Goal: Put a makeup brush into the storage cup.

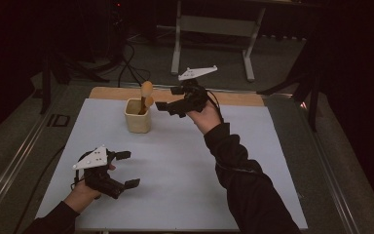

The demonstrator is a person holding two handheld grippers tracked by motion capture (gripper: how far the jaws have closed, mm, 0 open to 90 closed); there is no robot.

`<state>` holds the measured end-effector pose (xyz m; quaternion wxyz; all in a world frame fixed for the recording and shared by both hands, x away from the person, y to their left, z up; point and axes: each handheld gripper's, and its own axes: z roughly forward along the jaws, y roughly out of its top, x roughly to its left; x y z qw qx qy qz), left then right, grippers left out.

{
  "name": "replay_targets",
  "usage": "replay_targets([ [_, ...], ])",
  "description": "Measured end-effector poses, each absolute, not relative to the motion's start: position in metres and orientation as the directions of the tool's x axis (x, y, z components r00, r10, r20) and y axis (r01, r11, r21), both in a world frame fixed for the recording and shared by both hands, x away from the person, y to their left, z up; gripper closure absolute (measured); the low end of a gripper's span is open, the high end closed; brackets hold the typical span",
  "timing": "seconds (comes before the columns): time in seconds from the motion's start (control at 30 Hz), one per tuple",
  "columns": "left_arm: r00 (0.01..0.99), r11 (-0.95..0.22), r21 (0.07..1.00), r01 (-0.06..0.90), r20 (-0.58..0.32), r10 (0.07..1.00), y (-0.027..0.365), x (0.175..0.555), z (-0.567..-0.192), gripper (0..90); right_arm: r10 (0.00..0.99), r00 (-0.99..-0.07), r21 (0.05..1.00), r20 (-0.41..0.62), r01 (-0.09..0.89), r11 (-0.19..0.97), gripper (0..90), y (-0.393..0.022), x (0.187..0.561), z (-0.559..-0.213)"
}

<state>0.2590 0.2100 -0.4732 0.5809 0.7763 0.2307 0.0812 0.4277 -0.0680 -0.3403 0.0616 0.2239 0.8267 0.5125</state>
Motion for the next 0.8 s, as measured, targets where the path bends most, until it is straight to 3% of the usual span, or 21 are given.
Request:
replay_targets([
  [0.8,0.884,-0.222,0.942,0.251,-0.13,0.449,0.208,0.258,-0.472,0.3,0.425,-0.897,0.89,0.123,0.29,0.353,14.1,-0.116,0.391,-0.363],
])
